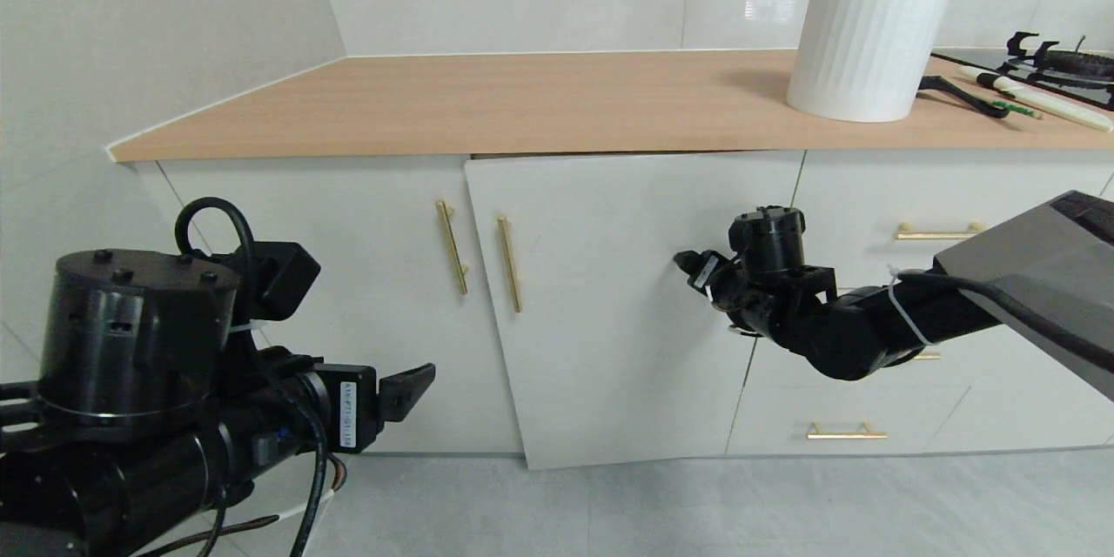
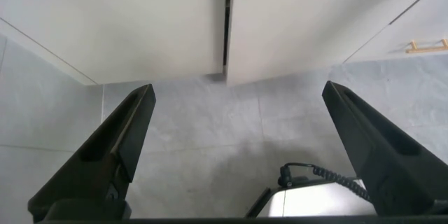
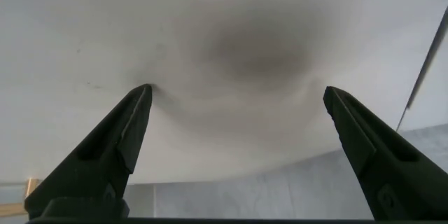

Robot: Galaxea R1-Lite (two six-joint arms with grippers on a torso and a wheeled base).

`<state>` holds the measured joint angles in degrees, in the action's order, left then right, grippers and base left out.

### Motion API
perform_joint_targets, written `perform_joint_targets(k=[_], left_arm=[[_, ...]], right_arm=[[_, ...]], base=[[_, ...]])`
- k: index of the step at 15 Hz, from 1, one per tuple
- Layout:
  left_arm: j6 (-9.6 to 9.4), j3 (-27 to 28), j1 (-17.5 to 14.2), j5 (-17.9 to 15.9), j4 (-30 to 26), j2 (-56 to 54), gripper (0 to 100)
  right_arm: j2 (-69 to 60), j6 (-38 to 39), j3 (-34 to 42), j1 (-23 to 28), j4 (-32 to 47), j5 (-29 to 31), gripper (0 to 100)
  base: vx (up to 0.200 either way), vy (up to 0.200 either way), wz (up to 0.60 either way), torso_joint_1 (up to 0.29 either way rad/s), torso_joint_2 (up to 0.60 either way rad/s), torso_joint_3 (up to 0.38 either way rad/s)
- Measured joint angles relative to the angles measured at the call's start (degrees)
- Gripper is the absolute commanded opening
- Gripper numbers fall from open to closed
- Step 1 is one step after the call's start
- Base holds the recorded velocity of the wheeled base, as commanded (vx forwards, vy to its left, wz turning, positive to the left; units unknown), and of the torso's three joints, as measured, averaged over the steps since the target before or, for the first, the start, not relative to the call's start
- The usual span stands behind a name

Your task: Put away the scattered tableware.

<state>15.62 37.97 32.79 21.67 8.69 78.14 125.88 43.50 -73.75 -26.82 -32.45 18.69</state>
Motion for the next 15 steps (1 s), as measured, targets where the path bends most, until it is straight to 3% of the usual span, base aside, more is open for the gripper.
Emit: perform_joint_targets(k=[9,15], left_arm=[[0.00,-0.2,0.0,0.0,0.0,0.1,100],[-0.27,-3.7,-1.4,0.3,0.0,-7.3,100]], right_arm=[[-0.1,0.7,-1.1,1.2,0.3,2.6,100],[-17.7,-4.6,11.7,1.3,0.1,2.3,100]], base=[[0.000,0.000,0.00,0.000,0.00,0.000],[0.000,0.000,0.00,0.000,0.00,0.000]])
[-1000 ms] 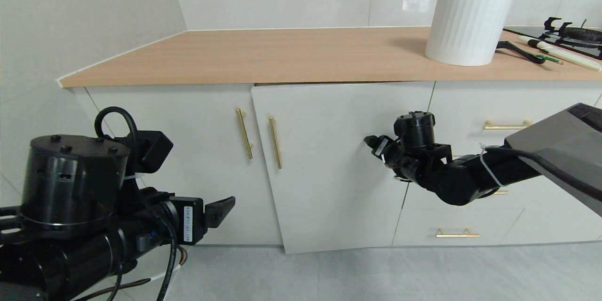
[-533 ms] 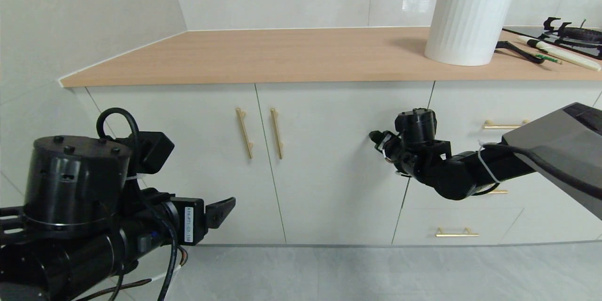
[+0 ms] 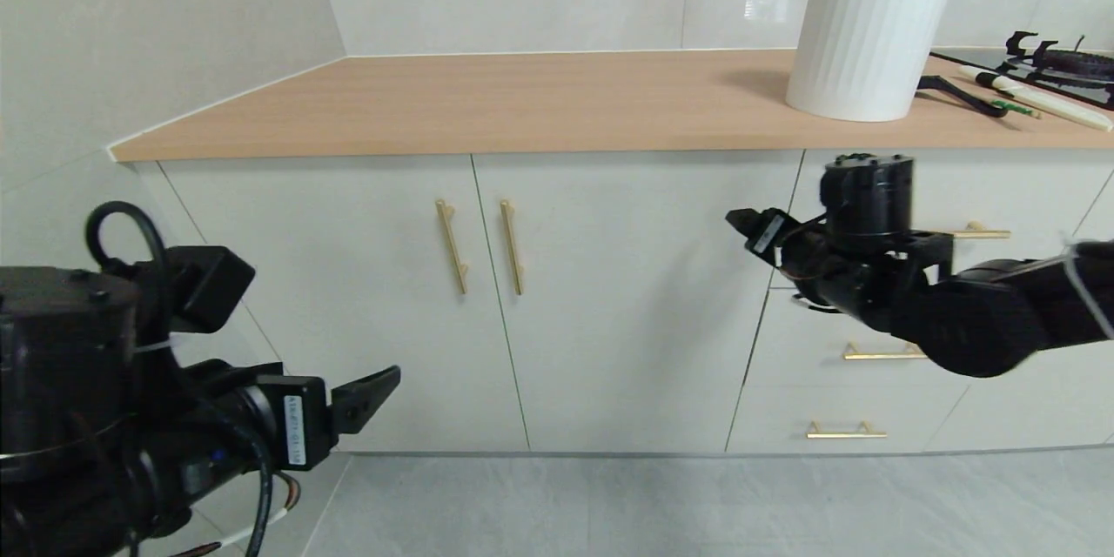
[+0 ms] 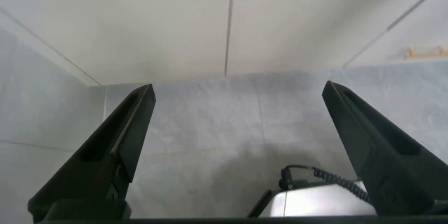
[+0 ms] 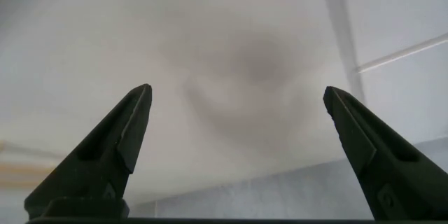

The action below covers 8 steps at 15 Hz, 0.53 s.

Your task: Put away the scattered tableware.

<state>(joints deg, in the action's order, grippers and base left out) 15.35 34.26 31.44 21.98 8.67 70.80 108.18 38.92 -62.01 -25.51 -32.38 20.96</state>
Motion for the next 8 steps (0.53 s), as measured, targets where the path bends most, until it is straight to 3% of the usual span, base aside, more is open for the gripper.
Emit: perform_joint_targets(k=[3,5,8], left_arm=[[-1.80,-6.8,-1.3,0.0,-0.5,-10.9,100],[-5.19,-11.7,-1.7,0.0,-2.4,-20.9,100],[-11.65,-16.1,-4.4,0.0,-10.7,-37.7,100]], right_arm=[[-15.9,-5.3,12.4,1.6,-0.1,0.1,100],[-28.1,-10.9,20.9,2.9,0.0,0.1,100],[-48.4,-22.2,33.1,4.4,2.5,0.3,100]], base=[[0.000,0.000,0.00,0.000,0.00,0.000],[0.000,0.000,0.00,0.000,0.00,0.000],[0.000,0.000,0.00,0.000,0.00,0.000]])
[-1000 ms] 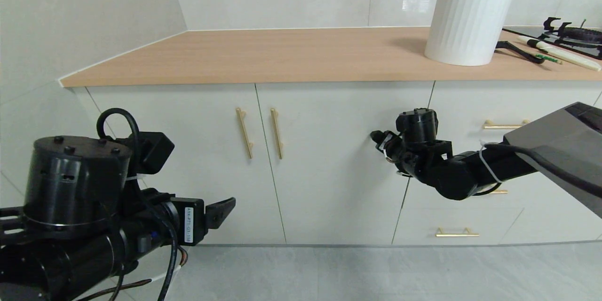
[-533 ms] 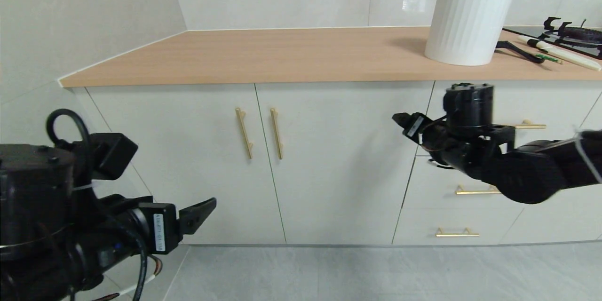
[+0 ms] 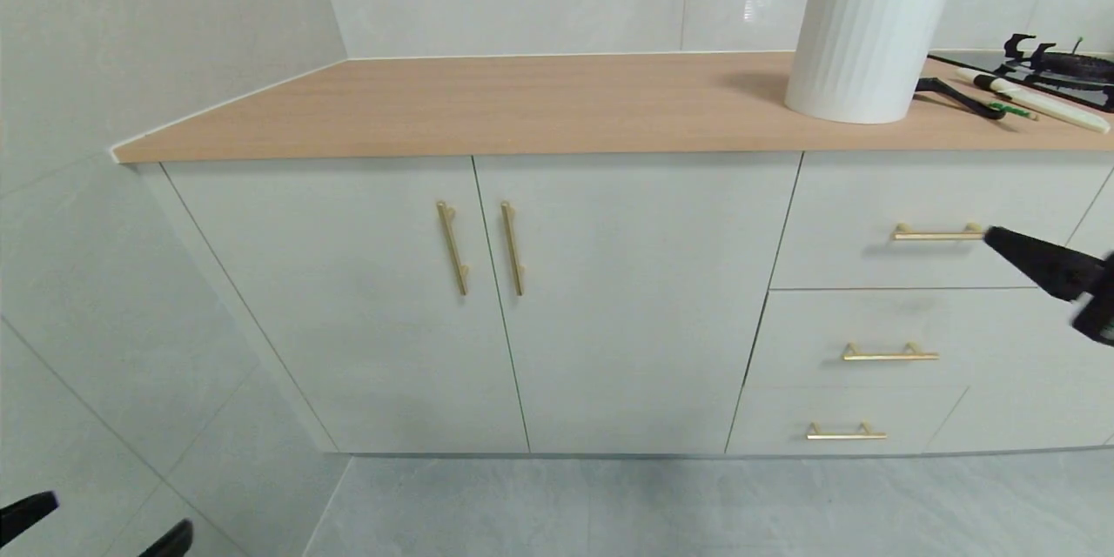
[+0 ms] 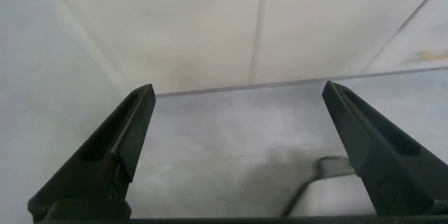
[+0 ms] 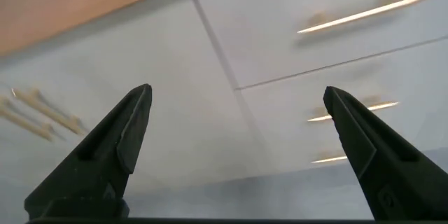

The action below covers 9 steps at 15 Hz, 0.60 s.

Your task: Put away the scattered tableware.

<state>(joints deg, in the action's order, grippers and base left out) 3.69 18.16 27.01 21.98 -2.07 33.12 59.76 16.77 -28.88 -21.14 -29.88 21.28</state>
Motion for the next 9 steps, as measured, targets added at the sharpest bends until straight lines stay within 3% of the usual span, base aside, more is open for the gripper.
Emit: perform_joint_targets(k=[2,3,6,9], left_arm=[[-3.15,-0.2,-4.8,0.0,-4.1,-8.5,100],[-3.72,0.1,-7.4,0.0,-4.7,-11.7,100],[-4.18,0.1,-13.3,-0.1,-6.7,-18.8,100],[-3.72,-1.2,-21.5,-0.7,-8.8,-25.0,100]], right_arm=[[-13.5,-6.4,5.2,1.5,5.8,0.7,100],[-20.0,-8.9,6.7,3.0,9.7,1.0,100],[-38.5,-16.2,9.4,9.0,22.7,1.7,100],[-49.4,-20.9,10.7,13.5,27.6,6.6,100]], base=[[0.000,0.000,0.00,0.000,0.00,0.000],[0.000,0.000,0.00,0.000,0.00,0.000],[0.000,0.000,0.00,0.000,0.00,0.000],[0.000,0.000,0.00,0.000,0.00,0.000]])
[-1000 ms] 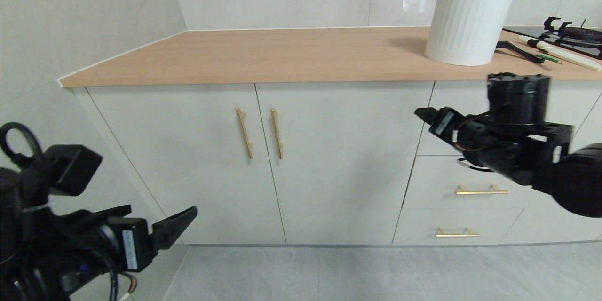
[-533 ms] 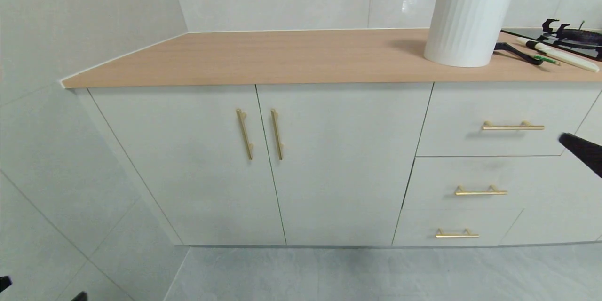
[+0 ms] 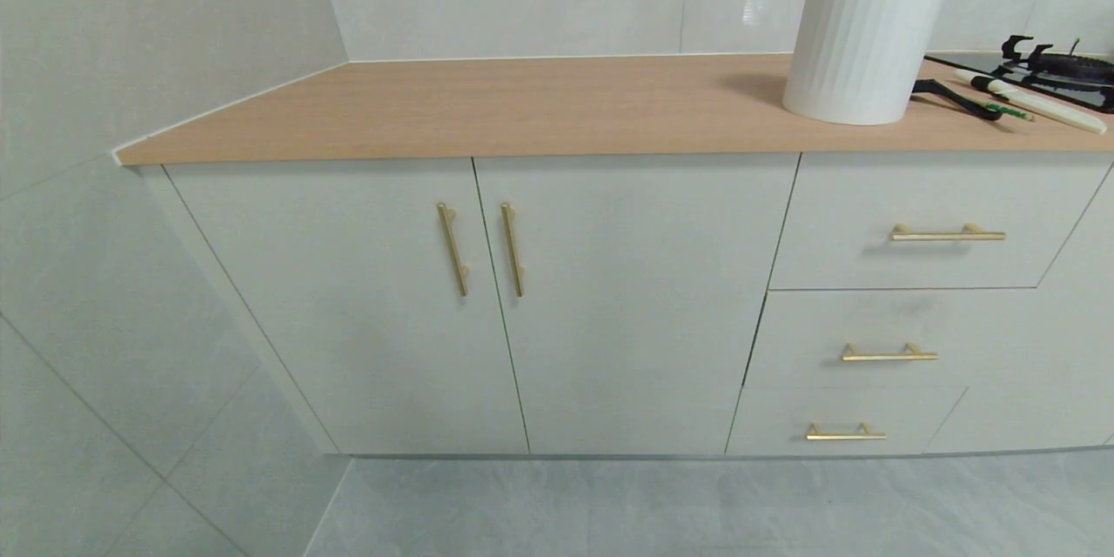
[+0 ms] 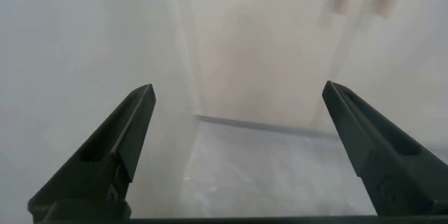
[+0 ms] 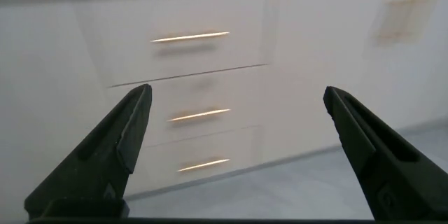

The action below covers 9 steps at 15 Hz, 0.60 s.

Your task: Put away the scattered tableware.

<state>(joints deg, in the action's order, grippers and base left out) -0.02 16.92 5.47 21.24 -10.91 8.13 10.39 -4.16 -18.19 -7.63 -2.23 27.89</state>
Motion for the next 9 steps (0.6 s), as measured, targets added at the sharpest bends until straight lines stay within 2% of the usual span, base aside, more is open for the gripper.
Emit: perform_joint_targets(k=[2,4,5,6,8,9], left_arm=[[-0.38,-2.7,-3.3,-1.4,-0.8,-3.9,100],[0.07,-6.4,-4.8,-0.4,-1.0,-6.3,100],[0.07,-8.0,-5.2,-1.1,-0.2,-7.0,100],[0.02,-9.7,-5.3,-4.2,1.1,-7.5,100],[0.76,-11.6,-5.4,-12.8,3.8,-7.9,100],[1.30,-12.0,-5.5,-15.1,4.5,-8.0,100]], right_arm=[[-3.8,-0.3,1.3,4.0,0.2,-0.2,100],[-7.3,-0.2,5.0,6.7,-0.5,-0.9,100],[-8.4,-0.1,7.2,7.3,-1.4,-1.5,100],[-9.2,-0.1,9.8,7.6,-2.4,-3.9,100],[-9.9,-0.1,14.9,7.9,-5.6,-13.4,100],[-10.2,0.0,16.5,7.9,-6.0,-16.2,100]], base=[[0.000,0.000,0.00,0.000,0.00,0.000],[0.000,0.000,0.00,0.000,0.00,0.000],[0.000,0.000,0.00,0.000,0.00,0.000],[0.000,0.000,0.00,0.000,0.00,0.000],[0.000,0.000,0.00,0.000,0.00,0.000],[0.000,0.000,0.00,0.000,0.00,0.000]])
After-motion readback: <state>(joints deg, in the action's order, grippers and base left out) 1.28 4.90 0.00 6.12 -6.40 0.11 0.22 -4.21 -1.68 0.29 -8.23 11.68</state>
